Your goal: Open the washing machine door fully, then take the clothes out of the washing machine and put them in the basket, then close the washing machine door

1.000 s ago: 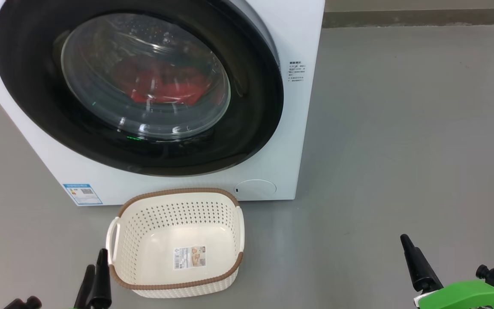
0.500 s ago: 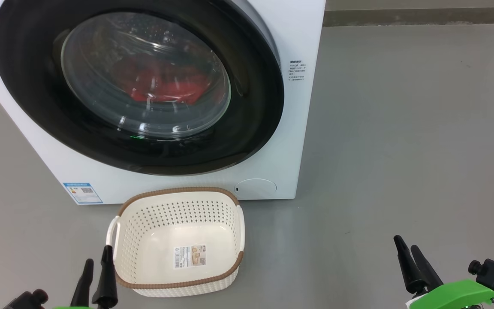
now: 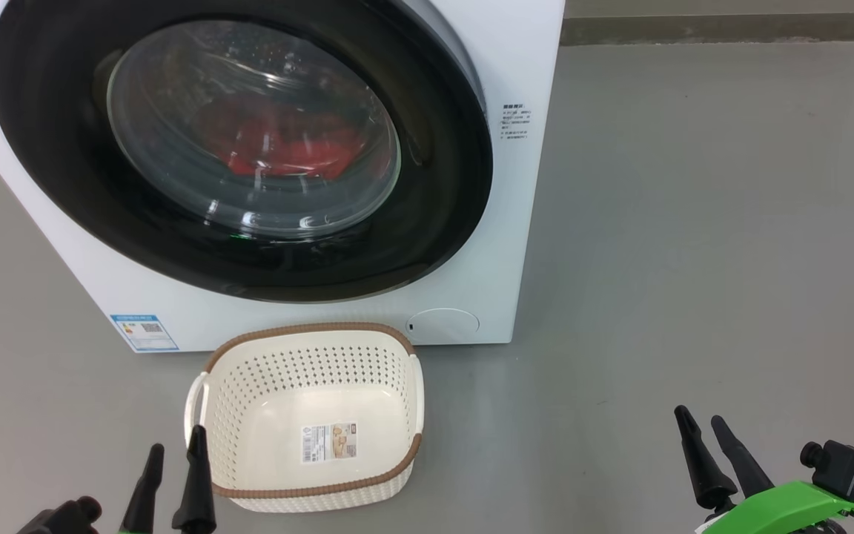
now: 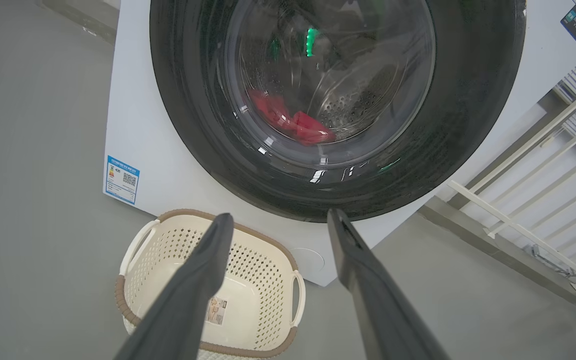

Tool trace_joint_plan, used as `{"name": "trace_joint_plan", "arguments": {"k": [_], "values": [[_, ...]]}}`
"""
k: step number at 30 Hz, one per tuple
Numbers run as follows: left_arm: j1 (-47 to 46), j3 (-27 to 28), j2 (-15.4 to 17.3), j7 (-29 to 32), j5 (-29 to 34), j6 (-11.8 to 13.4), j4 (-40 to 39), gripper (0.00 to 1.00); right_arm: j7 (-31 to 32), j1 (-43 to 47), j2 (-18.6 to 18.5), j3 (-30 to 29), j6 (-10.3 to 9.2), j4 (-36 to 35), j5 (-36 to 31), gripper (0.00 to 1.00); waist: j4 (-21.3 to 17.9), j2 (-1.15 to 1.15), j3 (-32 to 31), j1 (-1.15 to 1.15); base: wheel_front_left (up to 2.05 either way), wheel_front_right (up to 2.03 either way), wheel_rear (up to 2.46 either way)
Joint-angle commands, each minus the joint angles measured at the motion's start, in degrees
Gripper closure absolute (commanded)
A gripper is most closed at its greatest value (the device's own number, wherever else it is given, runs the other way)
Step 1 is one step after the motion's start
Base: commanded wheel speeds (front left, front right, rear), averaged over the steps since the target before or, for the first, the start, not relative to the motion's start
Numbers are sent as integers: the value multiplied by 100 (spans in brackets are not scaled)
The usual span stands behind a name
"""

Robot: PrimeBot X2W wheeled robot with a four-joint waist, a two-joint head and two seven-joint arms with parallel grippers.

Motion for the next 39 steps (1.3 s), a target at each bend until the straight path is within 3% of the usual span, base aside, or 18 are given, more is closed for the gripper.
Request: {"name": "trace_joint_plan", "arguments": {"k": [1,39], "values": [[-95,98,99,-77,216,47,-187,0,-85,-191,-124,121,6,-156,-201,0,2,0,7,0,0,0,0],[47,-41,144,-702,2864,131,-412,0,-705,-44,-374,165,8,-362,-2450,0,-40,0,34,-1,0,0,0]]}}
